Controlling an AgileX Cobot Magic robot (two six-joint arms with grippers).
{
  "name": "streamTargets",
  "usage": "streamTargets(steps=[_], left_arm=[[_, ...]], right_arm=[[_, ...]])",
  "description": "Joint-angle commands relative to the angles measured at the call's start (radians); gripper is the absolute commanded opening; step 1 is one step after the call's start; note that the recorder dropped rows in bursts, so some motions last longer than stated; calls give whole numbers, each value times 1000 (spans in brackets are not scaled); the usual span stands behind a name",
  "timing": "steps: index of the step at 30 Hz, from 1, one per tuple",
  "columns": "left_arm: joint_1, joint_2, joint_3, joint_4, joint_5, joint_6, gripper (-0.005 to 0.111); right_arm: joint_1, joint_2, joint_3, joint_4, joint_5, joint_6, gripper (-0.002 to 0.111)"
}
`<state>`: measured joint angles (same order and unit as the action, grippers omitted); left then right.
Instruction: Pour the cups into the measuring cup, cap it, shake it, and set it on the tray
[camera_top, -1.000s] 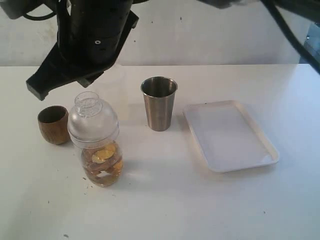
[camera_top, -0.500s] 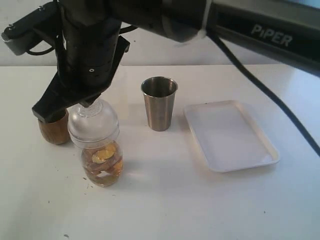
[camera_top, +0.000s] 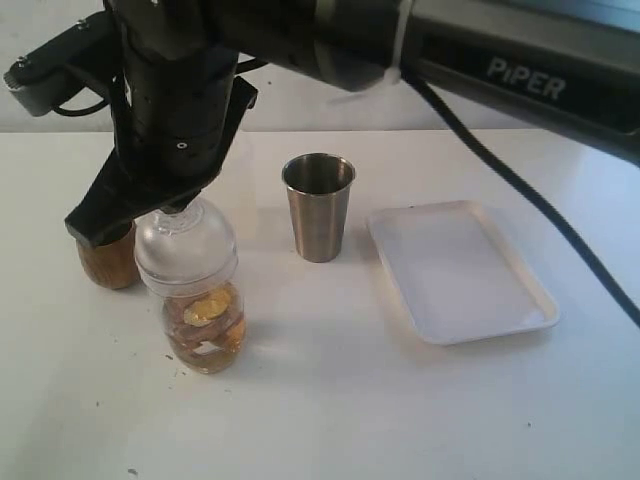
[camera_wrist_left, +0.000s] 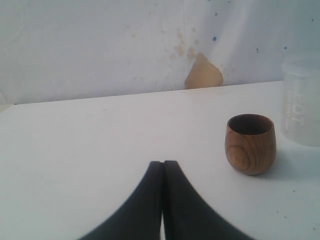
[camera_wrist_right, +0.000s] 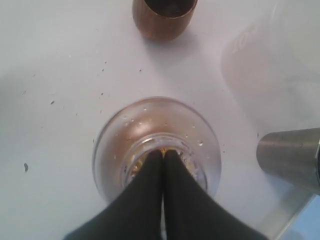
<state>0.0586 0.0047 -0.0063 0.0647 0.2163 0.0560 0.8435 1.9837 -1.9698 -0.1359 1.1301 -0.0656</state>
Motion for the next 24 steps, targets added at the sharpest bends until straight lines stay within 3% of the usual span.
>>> streamTargets(steps=[1, 24], left_arm=[[3, -5, 6, 8, -13, -1, 0], [3, -5, 6, 8, -13, -1, 0]], right_arm=[[-7, -30, 7, 3, 15, -10, 0], [-7, -35, 7, 8, -71, -1, 0]])
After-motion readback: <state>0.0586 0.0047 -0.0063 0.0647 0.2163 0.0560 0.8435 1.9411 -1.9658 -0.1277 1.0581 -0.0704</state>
